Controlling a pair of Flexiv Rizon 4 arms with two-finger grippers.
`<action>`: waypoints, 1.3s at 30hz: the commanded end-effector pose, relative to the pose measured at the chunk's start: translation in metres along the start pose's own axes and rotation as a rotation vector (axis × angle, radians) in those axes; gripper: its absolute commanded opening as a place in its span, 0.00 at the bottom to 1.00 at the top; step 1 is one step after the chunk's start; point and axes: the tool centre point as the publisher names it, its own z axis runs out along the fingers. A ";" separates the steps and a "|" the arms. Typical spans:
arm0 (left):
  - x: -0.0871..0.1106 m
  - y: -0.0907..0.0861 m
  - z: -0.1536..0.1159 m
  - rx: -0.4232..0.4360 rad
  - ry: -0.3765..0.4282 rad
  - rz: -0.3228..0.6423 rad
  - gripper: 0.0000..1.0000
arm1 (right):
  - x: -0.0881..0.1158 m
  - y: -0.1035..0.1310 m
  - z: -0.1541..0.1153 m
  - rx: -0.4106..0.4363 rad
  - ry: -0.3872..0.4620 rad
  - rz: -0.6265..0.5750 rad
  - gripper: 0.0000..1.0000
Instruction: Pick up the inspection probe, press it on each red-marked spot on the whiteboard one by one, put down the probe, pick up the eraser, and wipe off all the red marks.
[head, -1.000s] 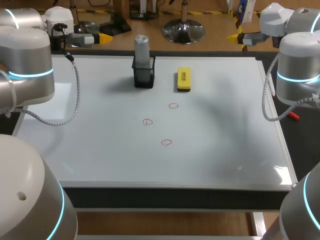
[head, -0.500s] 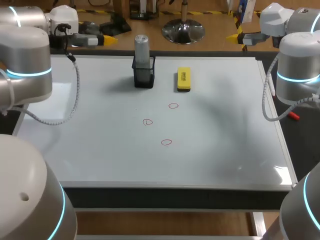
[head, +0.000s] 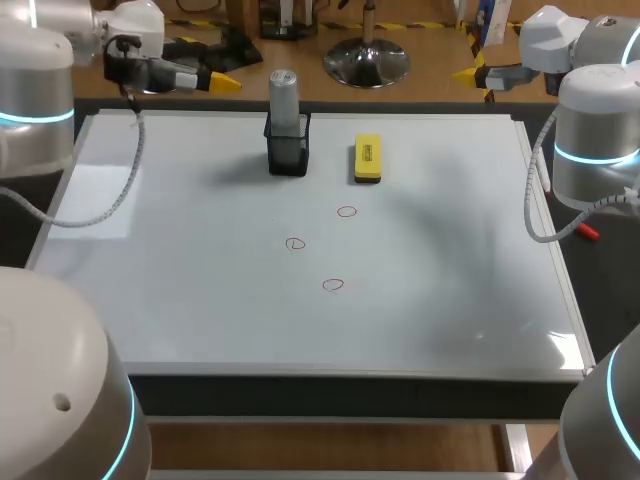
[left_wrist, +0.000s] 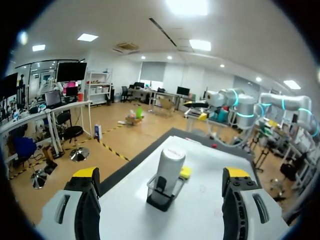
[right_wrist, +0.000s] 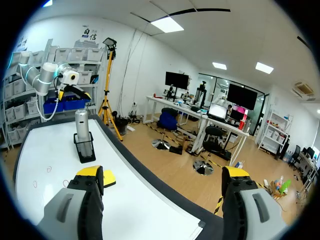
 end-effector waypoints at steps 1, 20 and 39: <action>-0.001 -0.006 0.013 -0.011 0.208 0.025 1.00 | 0.000 0.000 0.000 -0.001 0.001 0.000 1.00; 0.035 0.004 0.051 0.054 0.491 0.110 1.00 | 0.000 0.000 0.000 -0.001 0.001 0.000 1.00; 0.039 0.034 0.088 0.124 0.493 0.157 1.00 | 0.000 0.000 0.000 -0.001 0.001 0.000 1.00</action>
